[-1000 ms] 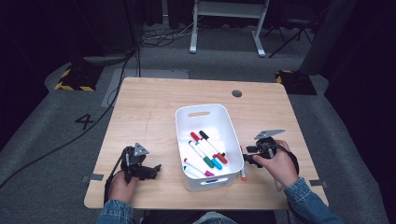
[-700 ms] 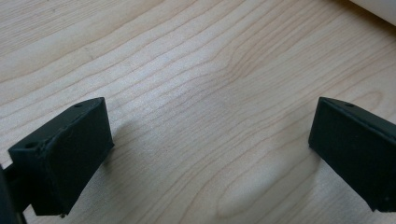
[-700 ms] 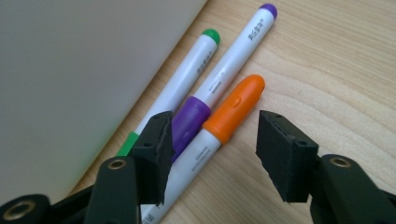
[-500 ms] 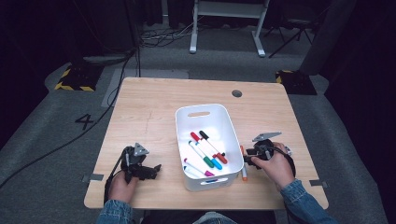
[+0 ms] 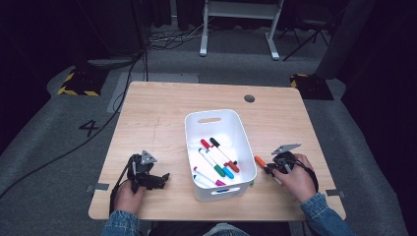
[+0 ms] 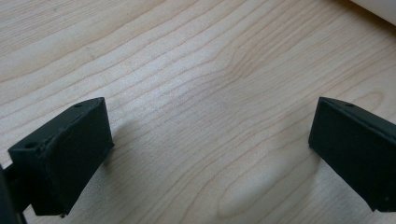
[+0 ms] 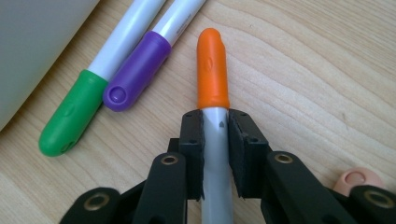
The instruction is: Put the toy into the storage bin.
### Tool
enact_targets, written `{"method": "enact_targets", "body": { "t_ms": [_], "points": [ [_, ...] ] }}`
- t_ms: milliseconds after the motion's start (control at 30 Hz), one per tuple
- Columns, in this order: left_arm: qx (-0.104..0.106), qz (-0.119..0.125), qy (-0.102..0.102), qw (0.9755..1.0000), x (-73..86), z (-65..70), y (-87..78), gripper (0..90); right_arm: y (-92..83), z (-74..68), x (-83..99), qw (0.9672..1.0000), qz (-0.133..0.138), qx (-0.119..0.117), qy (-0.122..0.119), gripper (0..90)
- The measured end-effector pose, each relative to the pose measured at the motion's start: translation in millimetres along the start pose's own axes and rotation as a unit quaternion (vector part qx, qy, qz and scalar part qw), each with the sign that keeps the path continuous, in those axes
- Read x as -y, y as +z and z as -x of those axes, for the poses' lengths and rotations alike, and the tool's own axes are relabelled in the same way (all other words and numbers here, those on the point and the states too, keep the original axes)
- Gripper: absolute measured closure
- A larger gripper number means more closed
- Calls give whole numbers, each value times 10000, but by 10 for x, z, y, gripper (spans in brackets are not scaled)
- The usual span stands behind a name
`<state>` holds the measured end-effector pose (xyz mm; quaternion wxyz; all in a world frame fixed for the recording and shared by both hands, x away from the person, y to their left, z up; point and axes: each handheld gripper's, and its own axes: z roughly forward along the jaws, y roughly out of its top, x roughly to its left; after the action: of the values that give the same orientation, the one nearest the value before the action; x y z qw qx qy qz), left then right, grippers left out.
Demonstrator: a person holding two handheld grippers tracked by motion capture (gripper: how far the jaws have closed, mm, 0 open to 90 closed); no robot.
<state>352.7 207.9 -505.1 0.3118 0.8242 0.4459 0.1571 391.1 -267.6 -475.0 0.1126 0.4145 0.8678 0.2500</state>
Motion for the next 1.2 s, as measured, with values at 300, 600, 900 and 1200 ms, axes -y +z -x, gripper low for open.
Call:
{"method": "enact_targets", "body": {
  "t_ms": [300,600,900,1200],
  "points": [
    [-8,1,-15,10000,0,0,0,0,-27,34,-25,9997,92,-153,149,776],
    [-8,2,-16,10000,0,1,0,0,-299,79,-128,9982,386,-391,238,776],
    [-9,3,-16,10000,0,1,0,0,-566,61,-243,9964,642,-545,116,776],
    [-8,1,-15,10000,0,0,0,0,-928,-56,-424,9924,969,-751,-45,775]
  ]
}}
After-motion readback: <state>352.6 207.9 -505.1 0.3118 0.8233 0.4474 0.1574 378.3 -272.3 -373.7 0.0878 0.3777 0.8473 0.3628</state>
